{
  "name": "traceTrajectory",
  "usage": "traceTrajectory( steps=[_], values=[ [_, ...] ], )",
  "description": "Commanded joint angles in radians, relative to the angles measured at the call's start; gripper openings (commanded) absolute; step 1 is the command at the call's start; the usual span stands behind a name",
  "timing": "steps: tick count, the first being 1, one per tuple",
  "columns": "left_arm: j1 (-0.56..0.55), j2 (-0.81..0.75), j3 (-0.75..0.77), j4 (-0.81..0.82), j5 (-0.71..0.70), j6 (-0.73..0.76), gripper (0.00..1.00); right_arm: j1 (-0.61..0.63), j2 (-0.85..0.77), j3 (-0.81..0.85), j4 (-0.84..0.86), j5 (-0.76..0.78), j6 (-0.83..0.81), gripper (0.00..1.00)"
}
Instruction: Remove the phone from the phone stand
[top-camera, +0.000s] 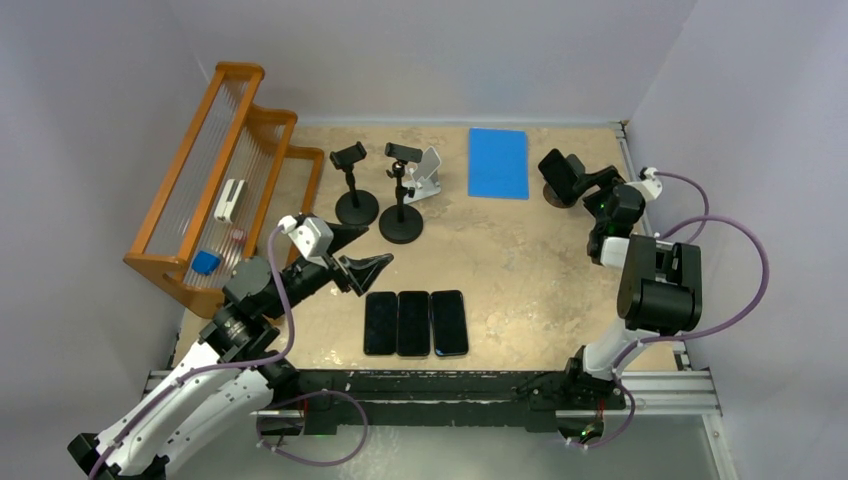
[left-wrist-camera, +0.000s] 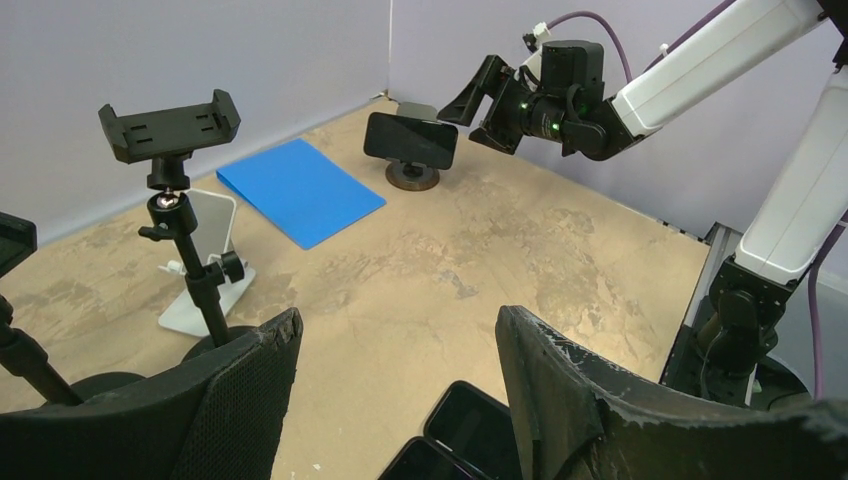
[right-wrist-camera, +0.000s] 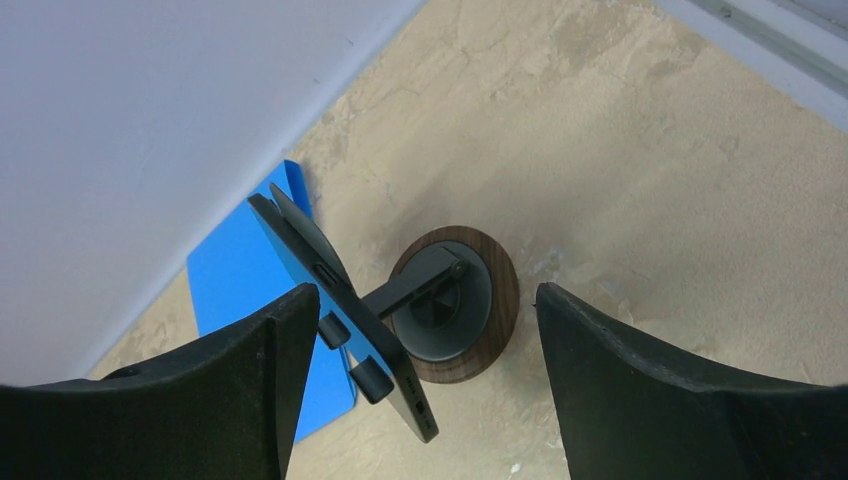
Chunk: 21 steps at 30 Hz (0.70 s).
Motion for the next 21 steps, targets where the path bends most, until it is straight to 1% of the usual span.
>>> traceTrajectory(
  steps=[1, 7, 15, 18, 21],
  values=[
    [-0.004, 0.006, 0.022, 0.033, 0.008, 0.02, 0.69, -0.016, 0.009, 0.034, 0.065, -0.06, -0.035, 0.8],
    [-0.005, 0.015, 0.022, 0.032, 0.011, 0.024, 0.69, -0.021, 0.026, 0.039, 0.086, -0.113, -0.036, 0.76],
    [-0.005, 0.015, 0.022, 0.033, 0.014, 0.025, 0.69, -0.022, 0.043, 0.039, 0.096, -0.152, -0.033, 0.64],
    [-0.004, 0.015, 0.022, 0.033, 0.015, 0.025, 0.69, -0.021, 0.05, 0.043, 0.096, -0.174, -0.036, 0.64],
    [-0.004, 0.015, 0.021, 0.032, 0.017, 0.025, 0.69, -0.023, 0.057, 0.043, 0.1, -0.191, -0.037, 0.65]
  ],
)
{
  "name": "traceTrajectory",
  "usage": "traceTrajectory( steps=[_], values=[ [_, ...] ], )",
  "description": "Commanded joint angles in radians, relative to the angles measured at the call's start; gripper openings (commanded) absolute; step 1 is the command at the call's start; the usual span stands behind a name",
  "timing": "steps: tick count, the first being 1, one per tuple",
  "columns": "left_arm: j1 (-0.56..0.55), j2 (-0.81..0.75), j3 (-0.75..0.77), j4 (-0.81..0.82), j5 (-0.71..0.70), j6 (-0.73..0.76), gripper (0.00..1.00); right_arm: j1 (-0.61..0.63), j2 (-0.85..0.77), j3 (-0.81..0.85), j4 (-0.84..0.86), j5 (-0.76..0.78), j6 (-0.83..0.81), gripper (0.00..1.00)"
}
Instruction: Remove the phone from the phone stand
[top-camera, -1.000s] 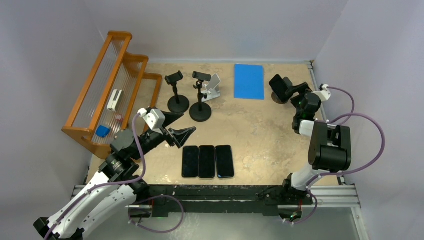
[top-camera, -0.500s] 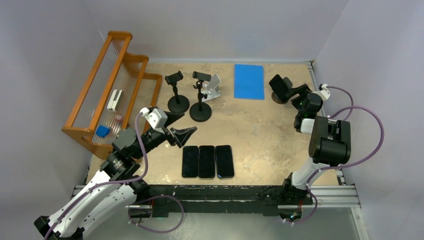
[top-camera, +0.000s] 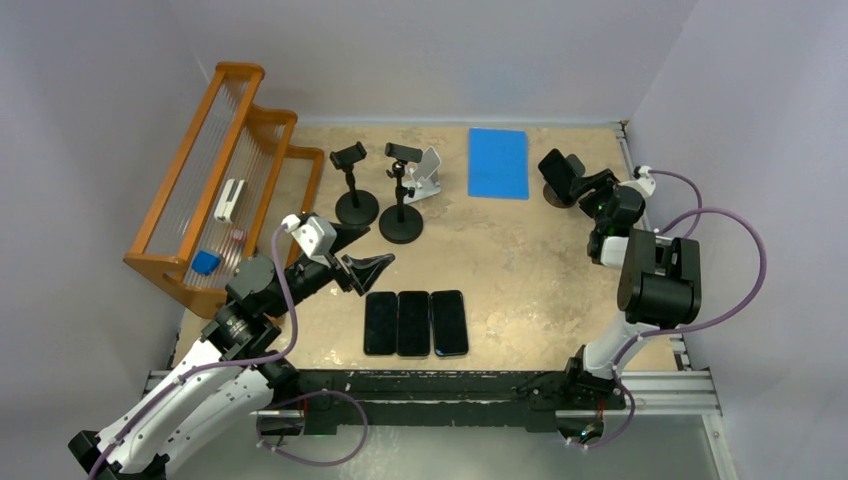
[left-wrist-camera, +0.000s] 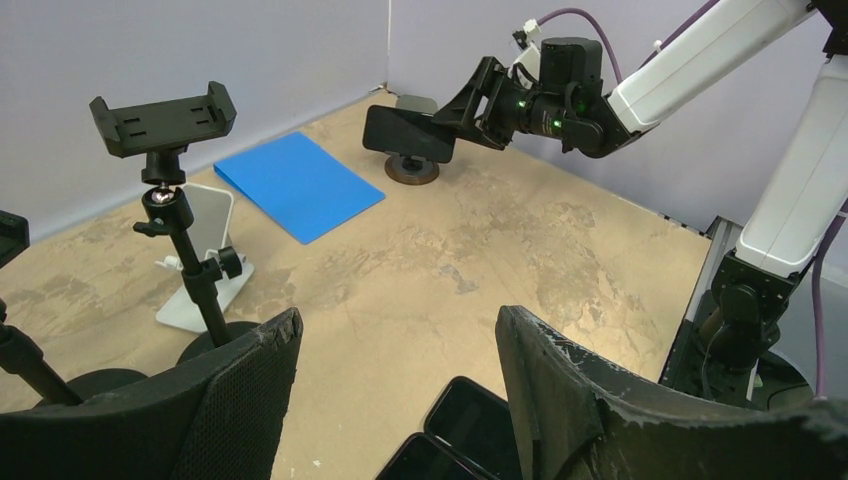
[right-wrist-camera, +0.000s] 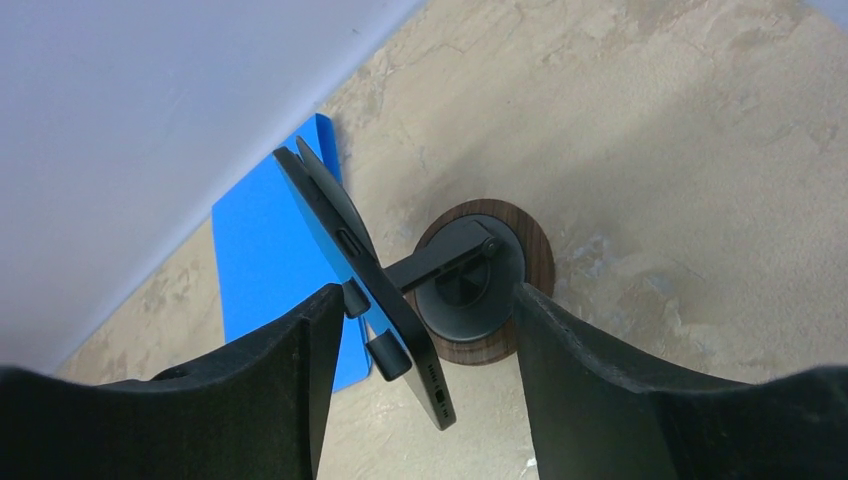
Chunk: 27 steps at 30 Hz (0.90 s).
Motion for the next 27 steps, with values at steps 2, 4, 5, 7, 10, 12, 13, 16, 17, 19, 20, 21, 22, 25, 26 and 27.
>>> traceTrajectory(
  steps=[2, 4, 5, 7, 10, 12, 13, 16, 17, 19, 20, 21, 22, 25, 26, 27],
  values=[
    [-0.005, -0.003, 0.021, 0.032, 0.014, 0.022, 0.69, -0.004, 0.005, 0.036, 0.059, -0.045, -0.019, 0.65],
    [-0.004, -0.003, 0.021, 0.032, 0.015, 0.022, 0.69, -0.003, 0.004, 0.036, 0.055, -0.048, -0.021, 0.63],
    [-0.004, -0.003, 0.021, 0.032, 0.016, 0.02, 0.69, -0.004, 0.003, 0.035, 0.055, -0.047, -0.021, 0.61],
    [-0.004, -0.004, 0.022, 0.032, 0.018, 0.02, 0.69, -0.003, -0.001, 0.033, 0.051, -0.048, -0.023, 0.58],
    [-0.004, -0.006, 0.021, 0.034, 0.02, 0.02, 0.69, -0.004, -0.007, 0.029, 0.048, -0.049, -0.024, 0.56],
    [-0.004, -0.007, 0.02, 0.034, 0.021, 0.019, 0.69, -0.003, -0.01, 0.027, 0.044, -0.052, -0.026, 0.57],
    [-0.004, -0.008, 0.021, 0.034, 0.021, 0.019, 0.69, -0.004, -0.011, 0.027, 0.041, -0.055, -0.028, 0.58],
    [-0.004, -0.008, 0.021, 0.034, 0.023, 0.018, 0.69, -0.004, -0.015, 0.027, 0.03, -0.061, -0.033, 0.65],
    [-0.004, -0.009, 0.02, 0.034, 0.025, 0.017, 0.69, -0.004, -0.017, 0.026, 0.03, -0.064, -0.034, 0.66],
    [-0.005, -0.009, 0.02, 0.034, 0.027, 0.017, 0.69, -0.004, -0.02, 0.024, 0.028, -0.071, -0.035, 0.65],
    [-0.005, -0.009, 0.02, 0.035, 0.028, 0.016, 0.69, -0.004, -0.021, 0.024, 0.026, -0.074, -0.036, 0.64],
    [-0.006, -0.009, 0.02, 0.035, 0.028, 0.015, 0.69, -0.004, -0.023, 0.024, 0.023, -0.075, -0.036, 0.63],
    [-0.006, -0.009, 0.02, 0.035, 0.03, 0.015, 0.69, -0.004, -0.024, 0.024, 0.02, -0.076, -0.035, 0.61],
    [-0.006, -0.008, 0.02, 0.035, 0.03, 0.014, 0.69, -0.004, -0.028, 0.022, 0.014, -0.081, -0.037, 0.55],
    [-0.006, -0.009, 0.021, 0.035, 0.03, 0.015, 0.69, -0.004, -0.03, 0.02, 0.013, -0.084, -0.037, 0.53],
    [-0.006, -0.009, 0.019, 0.035, 0.03, 0.014, 0.69, -0.004, -0.033, 0.019, 0.013, -0.086, -0.036, 0.52]
  ],
)
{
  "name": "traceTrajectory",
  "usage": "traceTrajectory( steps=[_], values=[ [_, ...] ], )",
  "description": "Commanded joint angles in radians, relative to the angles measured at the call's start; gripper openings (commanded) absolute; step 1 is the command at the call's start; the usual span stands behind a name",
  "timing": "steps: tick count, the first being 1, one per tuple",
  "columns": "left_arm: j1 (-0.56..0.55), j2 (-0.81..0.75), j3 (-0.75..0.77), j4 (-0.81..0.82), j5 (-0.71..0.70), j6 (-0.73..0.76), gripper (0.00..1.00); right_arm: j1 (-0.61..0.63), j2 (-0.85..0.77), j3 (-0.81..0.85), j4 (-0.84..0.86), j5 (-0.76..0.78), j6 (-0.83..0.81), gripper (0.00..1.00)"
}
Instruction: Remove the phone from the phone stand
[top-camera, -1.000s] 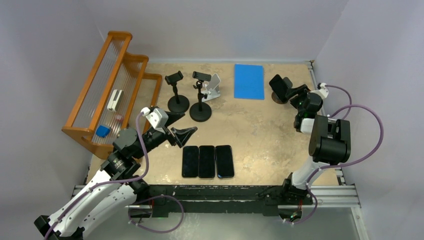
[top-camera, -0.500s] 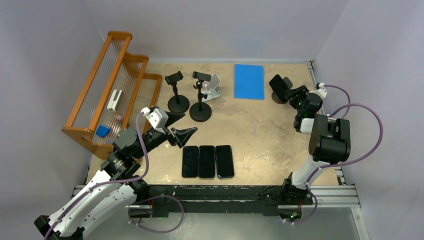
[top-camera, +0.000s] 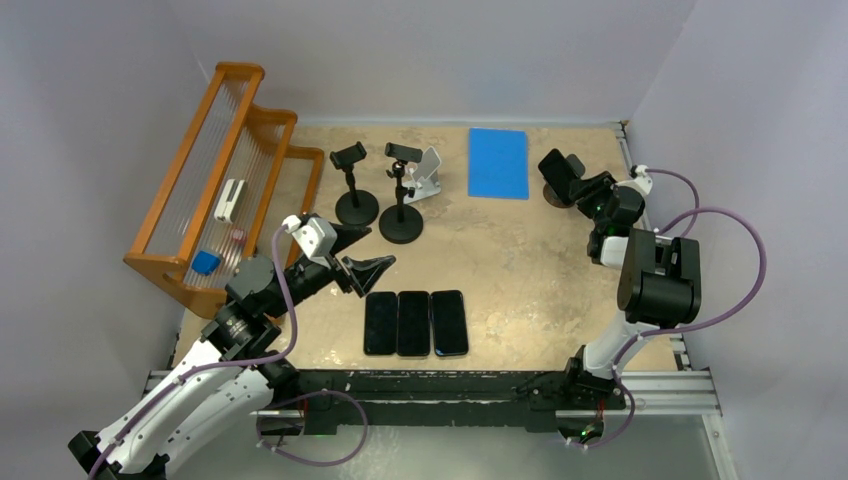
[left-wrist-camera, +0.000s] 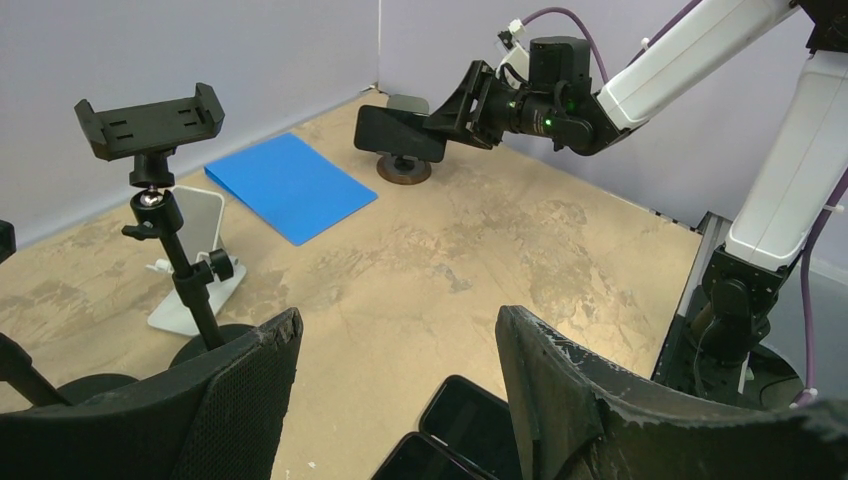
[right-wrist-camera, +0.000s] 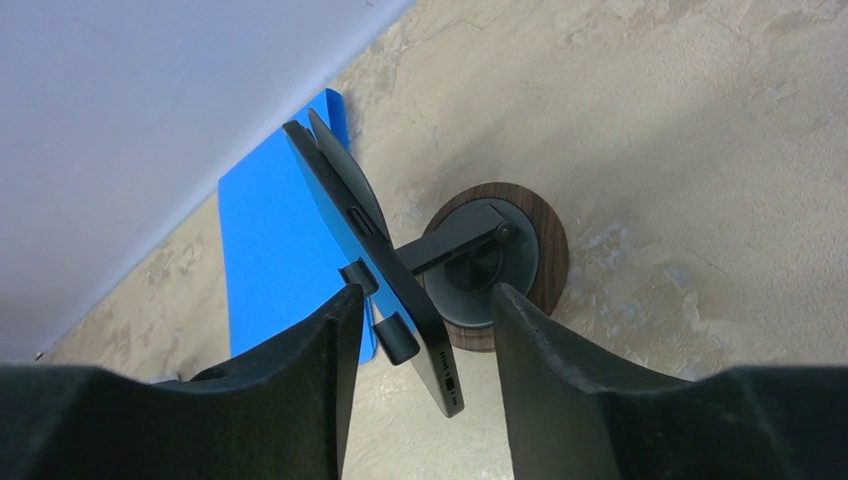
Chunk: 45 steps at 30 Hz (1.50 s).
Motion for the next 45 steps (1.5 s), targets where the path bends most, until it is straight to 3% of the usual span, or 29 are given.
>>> traceTrajectory(
  steps=[1, 10, 27, 38, 45],
  values=[
    [-0.005, -0.007, 0.019, 0.035, 0.011, 0.014, 0.69, -0.004, -0.041, 0.017, 0.019, -0.031, -0.02, 0.51],
    [-0.005, -0.004, 0.019, 0.037, 0.019, 0.014, 0.69, -0.004, -0.034, 0.026, 0.012, -0.069, -0.021, 0.49],
    [-0.009, -0.002, 0.018, 0.04, 0.027, 0.013, 0.69, -0.004, -0.055, 0.01, 0.009, -0.069, -0.041, 0.26],
    [-0.011, -0.003, 0.017, 0.041, 0.034, 0.013, 0.69, -0.003, -0.068, -0.004, 0.019, -0.083, -0.047, 0.0],
    [-0.011, -0.002, 0.017, 0.041, 0.034, 0.013, 0.69, -0.004, -0.098, -0.032, 0.058, -0.089, -0.045, 0.0]
  ],
)
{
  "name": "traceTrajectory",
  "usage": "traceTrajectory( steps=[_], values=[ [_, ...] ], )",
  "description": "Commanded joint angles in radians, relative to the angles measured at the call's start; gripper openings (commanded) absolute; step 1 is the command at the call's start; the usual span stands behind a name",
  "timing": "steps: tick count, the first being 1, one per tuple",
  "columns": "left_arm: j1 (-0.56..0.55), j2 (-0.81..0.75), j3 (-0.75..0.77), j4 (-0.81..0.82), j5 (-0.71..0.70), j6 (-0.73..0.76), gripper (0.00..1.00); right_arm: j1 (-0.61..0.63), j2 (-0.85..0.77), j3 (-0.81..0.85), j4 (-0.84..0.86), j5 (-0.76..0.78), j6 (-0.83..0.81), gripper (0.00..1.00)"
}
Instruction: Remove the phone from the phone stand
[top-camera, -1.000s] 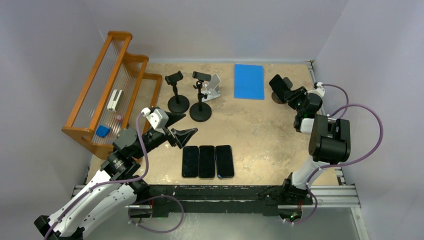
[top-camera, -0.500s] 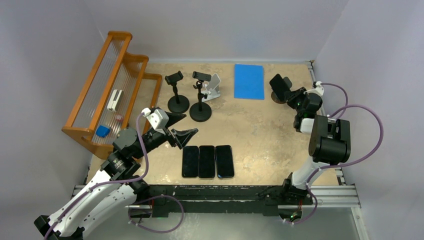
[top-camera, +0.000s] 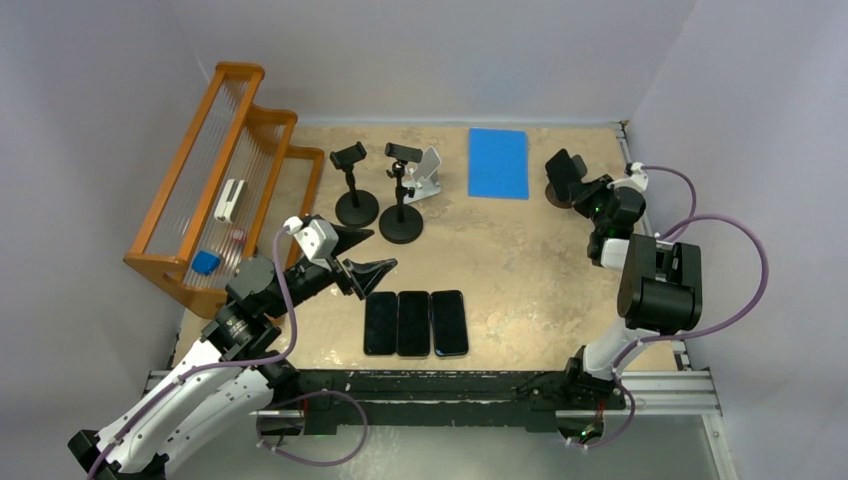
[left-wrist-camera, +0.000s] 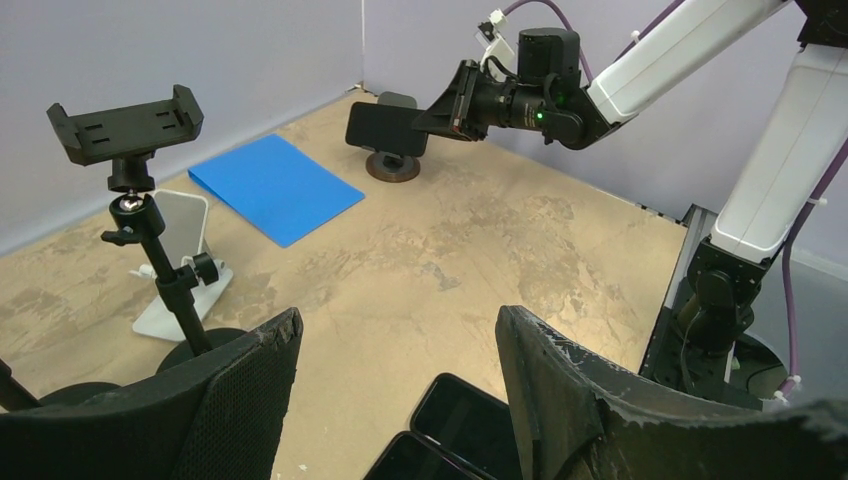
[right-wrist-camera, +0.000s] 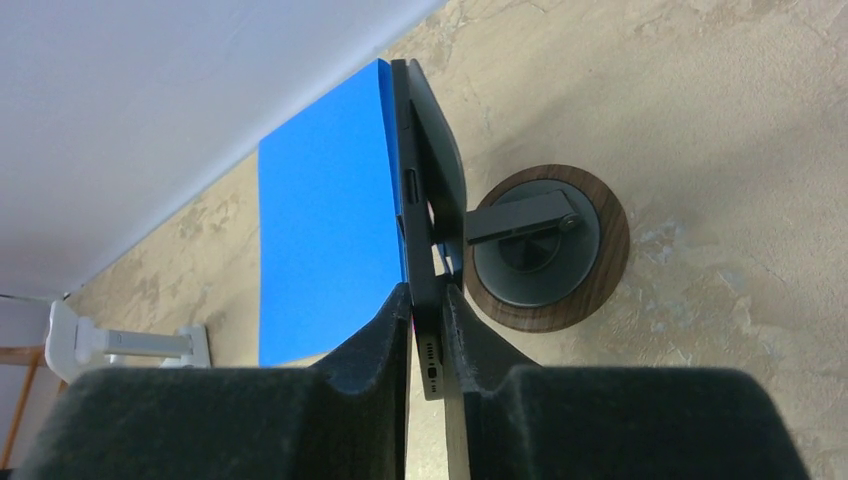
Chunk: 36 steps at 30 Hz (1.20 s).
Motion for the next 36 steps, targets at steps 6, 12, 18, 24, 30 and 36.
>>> traceTrajectory(
  steps=[6, 12, 18, 24, 30, 36],
  values=[
    [-0.006, -0.002, 0.017, 0.041, 0.008, 0.013, 0.69, -0.008, -0.086, -0.012, 0.07, -0.01, 0.029, 0.0],
    [-0.007, -0.002, 0.018, 0.042, 0.008, 0.013, 0.69, -0.008, -0.099, -0.013, 0.059, -0.011, 0.043, 0.0],
    [-0.009, -0.001, 0.016, 0.041, 0.008, 0.013, 0.69, -0.008, -0.105, -0.017, 0.065, -0.013, 0.066, 0.0],
    [-0.009, 0.0, 0.015, 0.041, 0.007, 0.014, 0.69, -0.007, -0.118, -0.025, 0.083, -0.022, 0.114, 0.0],
    [-0.011, 0.0, 0.015, 0.041, 0.008, 0.014, 0.69, -0.007, -0.132, -0.032, 0.093, -0.022, 0.136, 0.0],
    [-0.011, -0.002, 0.016, 0.042, 0.008, 0.013, 0.69, -0.007, -0.152, -0.046, 0.099, -0.011, 0.152, 0.0]
  ],
)
